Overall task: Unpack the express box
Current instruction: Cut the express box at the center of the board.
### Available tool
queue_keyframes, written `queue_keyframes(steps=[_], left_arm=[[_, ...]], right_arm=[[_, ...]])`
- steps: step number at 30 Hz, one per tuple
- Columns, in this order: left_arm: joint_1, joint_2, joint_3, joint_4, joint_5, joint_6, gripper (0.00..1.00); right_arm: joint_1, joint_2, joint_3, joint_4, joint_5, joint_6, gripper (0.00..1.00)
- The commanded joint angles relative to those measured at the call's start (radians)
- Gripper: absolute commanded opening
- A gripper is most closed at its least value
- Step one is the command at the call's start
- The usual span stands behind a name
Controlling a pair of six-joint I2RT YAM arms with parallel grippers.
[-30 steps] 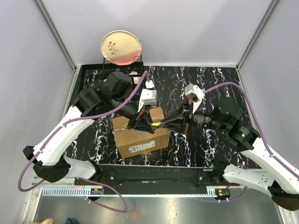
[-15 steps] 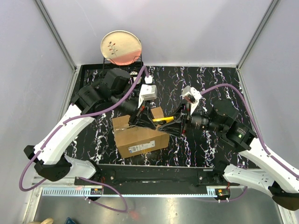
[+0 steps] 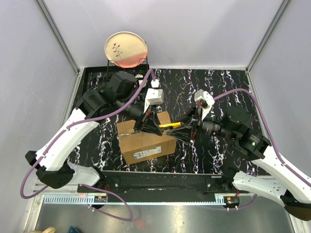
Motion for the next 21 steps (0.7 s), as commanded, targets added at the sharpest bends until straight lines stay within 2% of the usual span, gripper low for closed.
queue_keyframes(steps=[1,13,15,16,17,21], left_arm=[[0.003,-0.021,-0.002,0.039,0.044,-0.008,0.00],[0.000,-0.036,-0.040,0.033,0.064,-0.003,0.00],[0.000,-0.036,-0.036,0.035,0.061,-0.002,0.00],[0.000,-0.033,-0.033,0.035,0.060,0.000,0.00],[0.000,-0.034,-0.031,0.035,0.058,0.000,0.00],[0.000,-0.030,-0.025,0.045,0.052,-0.008,0.00]], right_arm=[[0.013,-0.002,0.037,0.016,0.027,-0.024,0.43],[0.011,-0.002,0.047,0.033,0.047,-0.043,0.41],[0.013,0.012,0.053,0.041,0.034,-0.032,0.35],[0.011,0.017,0.055,0.039,0.015,-0.029,0.28],[0.011,0.021,0.055,0.041,0.009,-0.026,0.27],[0.011,0.035,0.037,0.059,-0.014,0.002,0.33]])
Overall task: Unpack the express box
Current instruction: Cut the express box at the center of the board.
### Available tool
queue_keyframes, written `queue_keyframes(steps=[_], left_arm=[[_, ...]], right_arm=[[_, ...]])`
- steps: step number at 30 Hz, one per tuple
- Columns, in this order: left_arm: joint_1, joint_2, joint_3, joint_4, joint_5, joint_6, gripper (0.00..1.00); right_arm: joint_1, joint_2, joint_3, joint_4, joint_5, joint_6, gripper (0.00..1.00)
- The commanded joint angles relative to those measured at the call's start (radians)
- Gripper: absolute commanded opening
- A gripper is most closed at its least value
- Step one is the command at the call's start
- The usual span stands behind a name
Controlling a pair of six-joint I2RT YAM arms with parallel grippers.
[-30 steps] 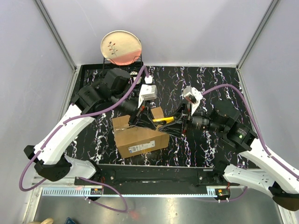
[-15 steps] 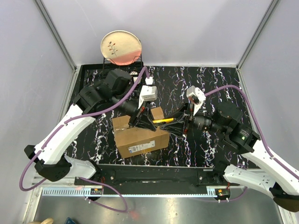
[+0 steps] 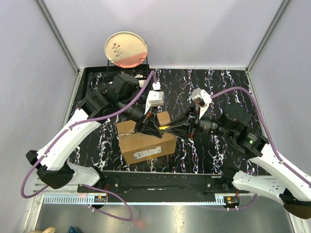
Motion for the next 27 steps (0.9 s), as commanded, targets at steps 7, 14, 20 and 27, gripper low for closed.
queue_keyframes(steps=[7,14,20,27], left_arm=[[-0.001,-0.013,0.036,0.055,0.030,-0.022,0.00],[-0.001,-0.008,0.055,0.032,-0.072,0.015,0.41],[-0.045,-0.001,0.053,-0.036,-0.523,0.246,0.76],[-0.105,-0.057,-0.238,0.159,-0.824,0.398,0.81]], right_arm=[[0.008,0.021,0.019,0.073,-0.027,0.022,0.25],[0.008,0.000,0.013,0.036,0.039,0.026,0.00],[0.008,-0.075,-0.031,-0.184,0.566,0.046,0.00],[0.005,0.009,-0.096,-0.080,0.994,0.058,0.00]])
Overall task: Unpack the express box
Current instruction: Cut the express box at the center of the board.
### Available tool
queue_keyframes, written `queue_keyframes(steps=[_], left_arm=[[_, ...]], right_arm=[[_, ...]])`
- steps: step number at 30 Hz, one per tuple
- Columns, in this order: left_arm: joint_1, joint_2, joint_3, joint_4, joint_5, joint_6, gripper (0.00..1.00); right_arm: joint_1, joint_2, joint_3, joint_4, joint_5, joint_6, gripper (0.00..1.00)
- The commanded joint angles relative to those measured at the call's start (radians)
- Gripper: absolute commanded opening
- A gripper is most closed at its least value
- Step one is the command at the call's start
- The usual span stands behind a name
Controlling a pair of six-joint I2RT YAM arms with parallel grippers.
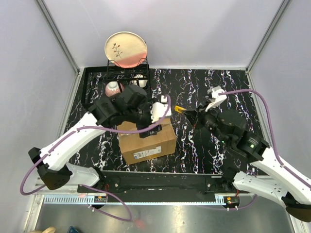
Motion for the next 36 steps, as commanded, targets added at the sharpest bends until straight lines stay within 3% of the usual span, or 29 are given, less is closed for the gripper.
queue_keyframes(steps=[1,4,8,15,19,24,30,36], left_arm=[[-0.058,-0.045,-0.151,0.175,-0.296,0.155,0.81],[-0.074,-0.039,-0.210,0.240,-0.357,0.220,0.81],[-0.075,-0.010,-0.195,0.242,-0.359,0.237,0.81],[-0.075,0.018,-0.192,0.246,-0.348,0.246,0.81],[-0.081,0.033,-0.198,0.248,-0.341,0.234,0.80],[-0.088,0.041,-0.221,0.289,-0.353,0.226,0.79],[-0.100,0.041,-0.262,0.349,-0.434,0.256,0.78],[-0.108,0.036,-0.300,0.352,-0.457,0.281,0.78]], right_arm=[[-0.017,0.128,-0.012,0.088,0.334,0.002,0.00],[-0.084,0.231,-0.017,0.175,0.321,0.007,0.00],[-0.264,0.334,-0.072,0.392,0.166,0.071,0.00],[-0.333,0.605,-0.020,0.588,-0.059,0.068,0.00],[-0.333,0.783,0.078,0.611,-0.162,0.080,0.00],[-0.330,0.892,0.132,0.643,-0.261,0.108,0.00],[-0.255,0.940,0.174,0.586,-0.236,0.062,0.00],[-0.195,0.905,0.096,0.568,-0.198,0.074,0.00]])
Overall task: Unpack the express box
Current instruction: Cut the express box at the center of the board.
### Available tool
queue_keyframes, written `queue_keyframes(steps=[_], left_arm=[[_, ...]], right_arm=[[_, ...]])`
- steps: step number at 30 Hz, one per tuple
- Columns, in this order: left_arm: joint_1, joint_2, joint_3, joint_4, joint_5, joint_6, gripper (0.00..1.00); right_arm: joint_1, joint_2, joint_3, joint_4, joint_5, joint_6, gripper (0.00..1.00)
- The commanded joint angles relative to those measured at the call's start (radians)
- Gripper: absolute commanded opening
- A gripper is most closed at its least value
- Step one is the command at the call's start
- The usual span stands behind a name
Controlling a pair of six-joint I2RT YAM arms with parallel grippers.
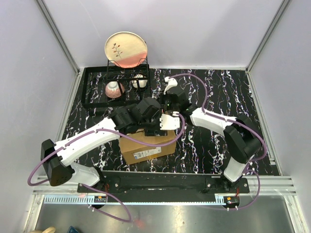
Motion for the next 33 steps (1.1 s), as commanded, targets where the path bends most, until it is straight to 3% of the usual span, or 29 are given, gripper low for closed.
queue_keyframes(steps=[1,18,21,26,29,30,31,33], left_arm=[[-0.010,-0.010,-0.028,0.053,-0.051,0.032,0.78],[-0.116,0.010,-0.195,0.157,-0.167,0.080,0.82],[-0.119,0.027,-0.198,0.182,-0.210,0.095,0.69],[-0.130,0.020,-0.178,0.190,-0.277,0.114,0.57],[-0.134,0.007,-0.154,0.190,-0.302,0.114,0.29],[-0.136,-0.001,-0.141,0.188,-0.305,0.114,0.07],[-0.139,-0.015,-0.134,0.191,-0.310,0.114,0.00],[-0.144,-0.032,-0.118,0.193,-0.327,0.112,0.00]], right_arm=[[0.034,-0.043,-0.037,0.016,0.014,0.003,0.00],[0.062,-0.115,-0.163,0.036,0.034,0.061,0.00],[0.063,-0.140,-0.183,0.039,0.031,0.072,0.00],[0.068,-0.189,-0.221,0.041,0.022,0.092,0.00],[0.068,-0.216,-0.246,0.039,0.023,0.099,0.00],[0.068,-0.226,-0.254,0.039,0.022,0.104,0.00],[0.069,-0.233,-0.270,0.039,0.022,0.105,0.00],[0.069,-0.270,-0.290,0.036,0.031,0.113,0.00]])
